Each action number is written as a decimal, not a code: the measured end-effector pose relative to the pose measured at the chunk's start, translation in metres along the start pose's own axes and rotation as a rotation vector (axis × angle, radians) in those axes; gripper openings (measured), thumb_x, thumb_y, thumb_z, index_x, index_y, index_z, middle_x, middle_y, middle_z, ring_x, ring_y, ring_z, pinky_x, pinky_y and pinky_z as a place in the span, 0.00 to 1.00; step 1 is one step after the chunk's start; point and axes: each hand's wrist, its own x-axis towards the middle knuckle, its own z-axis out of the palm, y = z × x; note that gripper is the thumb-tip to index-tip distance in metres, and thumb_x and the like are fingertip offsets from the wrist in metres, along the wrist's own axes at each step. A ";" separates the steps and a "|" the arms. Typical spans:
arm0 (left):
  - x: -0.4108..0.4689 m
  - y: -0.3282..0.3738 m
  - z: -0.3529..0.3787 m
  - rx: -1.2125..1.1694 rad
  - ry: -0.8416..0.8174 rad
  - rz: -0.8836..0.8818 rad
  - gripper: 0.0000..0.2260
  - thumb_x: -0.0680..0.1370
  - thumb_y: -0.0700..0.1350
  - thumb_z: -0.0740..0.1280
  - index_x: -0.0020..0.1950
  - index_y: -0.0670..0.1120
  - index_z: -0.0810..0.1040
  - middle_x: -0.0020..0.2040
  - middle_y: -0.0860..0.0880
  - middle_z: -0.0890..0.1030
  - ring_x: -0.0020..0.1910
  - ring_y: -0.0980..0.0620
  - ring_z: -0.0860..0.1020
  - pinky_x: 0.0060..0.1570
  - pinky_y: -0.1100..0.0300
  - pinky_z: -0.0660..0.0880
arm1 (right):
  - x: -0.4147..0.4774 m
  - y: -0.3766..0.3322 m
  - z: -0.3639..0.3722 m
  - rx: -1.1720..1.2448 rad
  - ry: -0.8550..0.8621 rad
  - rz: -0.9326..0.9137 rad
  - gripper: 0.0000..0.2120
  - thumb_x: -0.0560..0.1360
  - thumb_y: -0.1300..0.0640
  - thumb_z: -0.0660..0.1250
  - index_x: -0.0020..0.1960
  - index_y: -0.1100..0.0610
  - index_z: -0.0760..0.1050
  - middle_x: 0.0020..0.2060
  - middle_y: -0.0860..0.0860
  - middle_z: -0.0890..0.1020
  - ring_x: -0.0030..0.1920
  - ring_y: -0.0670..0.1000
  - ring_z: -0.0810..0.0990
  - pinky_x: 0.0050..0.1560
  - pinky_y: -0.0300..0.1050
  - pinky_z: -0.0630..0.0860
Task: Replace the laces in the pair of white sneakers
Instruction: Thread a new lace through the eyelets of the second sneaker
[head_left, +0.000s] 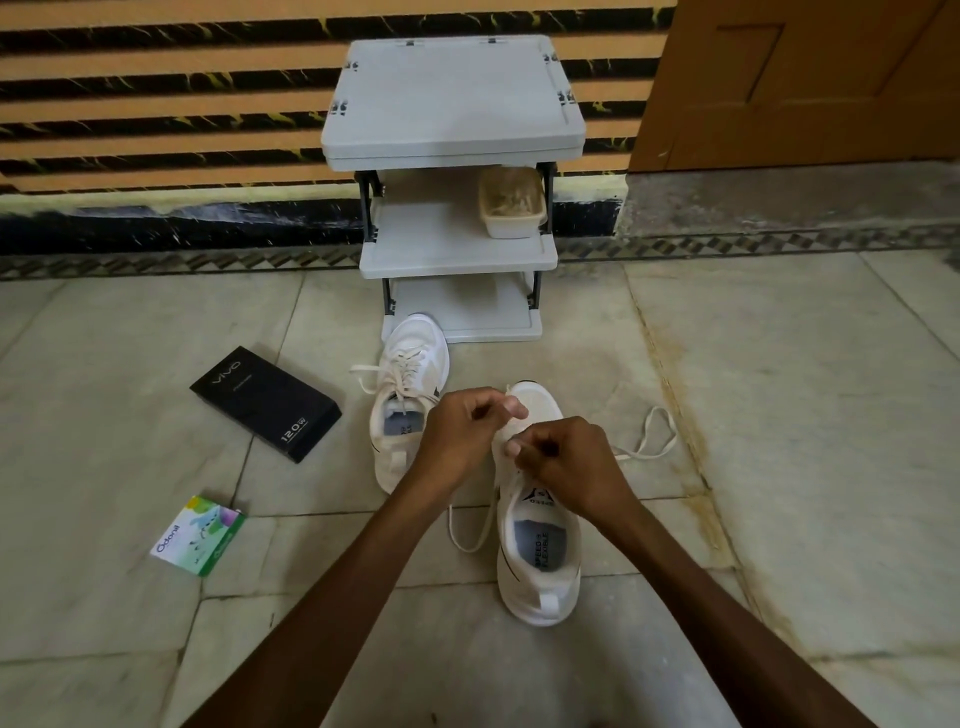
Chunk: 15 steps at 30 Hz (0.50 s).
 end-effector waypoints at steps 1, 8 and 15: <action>0.001 0.000 -0.001 0.012 0.019 0.011 0.10 0.80 0.43 0.65 0.44 0.50 0.84 0.45 0.54 0.85 0.49 0.58 0.82 0.52 0.61 0.76 | -0.002 0.000 0.000 -0.051 0.030 0.000 0.08 0.75 0.51 0.71 0.43 0.54 0.84 0.35 0.46 0.83 0.31 0.39 0.77 0.35 0.33 0.69; 0.001 -0.006 0.004 -0.103 -0.018 -0.073 0.06 0.79 0.39 0.66 0.51 0.41 0.84 0.40 0.48 0.83 0.36 0.54 0.80 0.35 0.66 0.75 | -0.025 0.017 -0.005 -0.378 0.001 0.128 0.20 0.70 0.46 0.73 0.60 0.50 0.79 0.52 0.48 0.82 0.47 0.49 0.81 0.45 0.40 0.76; 0.001 -0.003 0.018 0.009 0.045 -0.008 0.04 0.79 0.41 0.67 0.48 0.41 0.81 0.39 0.47 0.83 0.39 0.52 0.81 0.42 0.59 0.77 | -0.030 0.028 -0.007 -0.181 0.080 0.183 0.06 0.73 0.54 0.69 0.48 0.50 0.82 0.41 0.44 0.84 0.41 0.46 0.82 0.42 0.40 0.76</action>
